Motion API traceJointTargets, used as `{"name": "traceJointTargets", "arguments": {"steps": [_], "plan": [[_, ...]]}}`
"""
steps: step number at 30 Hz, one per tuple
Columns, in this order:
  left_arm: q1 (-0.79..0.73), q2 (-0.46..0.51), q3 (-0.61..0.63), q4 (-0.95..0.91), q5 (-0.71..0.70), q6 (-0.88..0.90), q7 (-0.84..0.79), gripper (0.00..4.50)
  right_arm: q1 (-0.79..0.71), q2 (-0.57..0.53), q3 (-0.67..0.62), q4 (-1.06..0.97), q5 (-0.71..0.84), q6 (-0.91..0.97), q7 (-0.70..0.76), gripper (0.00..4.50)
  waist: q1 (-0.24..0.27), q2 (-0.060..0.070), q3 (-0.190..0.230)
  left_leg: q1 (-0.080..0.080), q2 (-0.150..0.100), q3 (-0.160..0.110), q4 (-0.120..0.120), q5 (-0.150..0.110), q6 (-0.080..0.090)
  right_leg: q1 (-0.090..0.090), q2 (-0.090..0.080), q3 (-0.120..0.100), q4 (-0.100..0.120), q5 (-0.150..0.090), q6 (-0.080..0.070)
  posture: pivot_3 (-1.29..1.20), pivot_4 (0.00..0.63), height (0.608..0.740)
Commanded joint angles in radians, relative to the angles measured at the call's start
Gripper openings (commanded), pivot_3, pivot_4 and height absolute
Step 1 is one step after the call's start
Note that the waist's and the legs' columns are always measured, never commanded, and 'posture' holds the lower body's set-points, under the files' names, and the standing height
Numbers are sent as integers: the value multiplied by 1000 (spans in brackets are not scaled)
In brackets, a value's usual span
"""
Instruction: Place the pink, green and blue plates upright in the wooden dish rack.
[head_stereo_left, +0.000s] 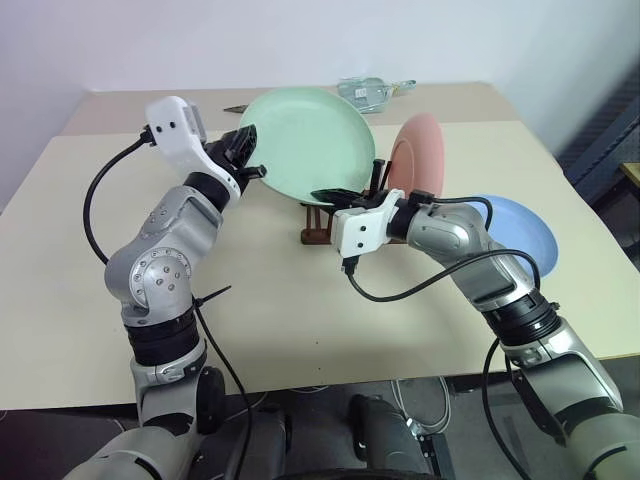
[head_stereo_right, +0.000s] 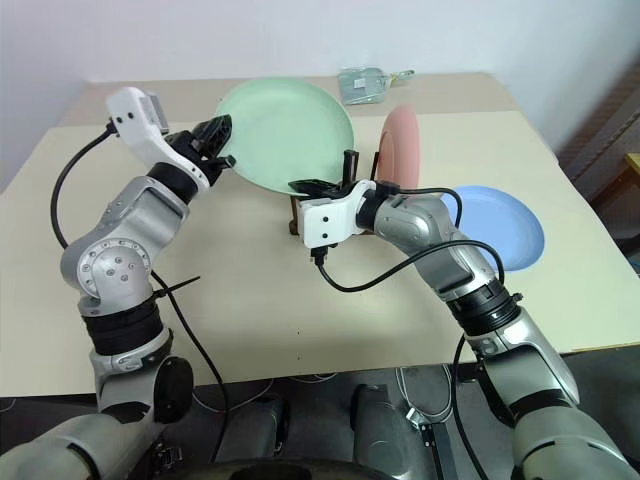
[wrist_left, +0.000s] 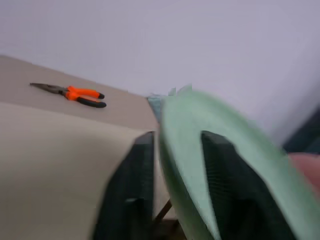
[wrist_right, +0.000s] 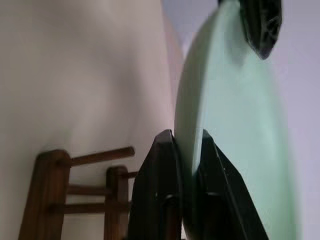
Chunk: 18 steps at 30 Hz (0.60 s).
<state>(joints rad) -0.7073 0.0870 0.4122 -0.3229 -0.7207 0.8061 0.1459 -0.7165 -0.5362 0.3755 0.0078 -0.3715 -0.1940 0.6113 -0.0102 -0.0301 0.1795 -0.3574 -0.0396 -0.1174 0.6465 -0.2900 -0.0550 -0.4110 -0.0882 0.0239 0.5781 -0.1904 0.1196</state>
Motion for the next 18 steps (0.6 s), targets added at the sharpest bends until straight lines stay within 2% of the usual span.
{"name": "traceJointTargets", "arguments": {"steps": [1,5,9,12,15,18], "plan": [[-68,43,113,37,37,-141,88,3504,-5,29,-79,-37,49,14,-36,0,-2,0,0,0,0,0,0,0,0,0,0,0,0,0,0,0,150,740],[31,228,8,79,225,-251,-45,3504,12,127,-214,-147,289,204,-18,0,-10,1,0,2,0,0,-3,0,0,-1,1,1,1,0,0,0,150,740],[163,274,-69,78,225,-303,-218,3504,38,240,-359,-296,574,520,-53,0,6,1,0,0,0,-1,-2,0,0,0,1,0,1,0,0,0,150,740],[339,356,-288,10,311,-369,-440,3504,35,348,-500,-369,801,781,-186,0,3,1,0,0,0,-1,-1,0,0,0,0,0,0,-2,-4,0,150,740],[427,334,-353,-33,254,-377,-540,3504,41,410,-573,-415,921,925,-295,0,1,5,1,0,0,0,-2,0,1,0,-1,1,1,-2,-4,0,150,740],[454,322,-386,-56,241,-366,-590,3504,45,443,-616,-440,994,1012,-383,0,-4,6,2,-1,1,0,-2,0,1,-4,0,1,2,-1,-5,0,150,740]]}}
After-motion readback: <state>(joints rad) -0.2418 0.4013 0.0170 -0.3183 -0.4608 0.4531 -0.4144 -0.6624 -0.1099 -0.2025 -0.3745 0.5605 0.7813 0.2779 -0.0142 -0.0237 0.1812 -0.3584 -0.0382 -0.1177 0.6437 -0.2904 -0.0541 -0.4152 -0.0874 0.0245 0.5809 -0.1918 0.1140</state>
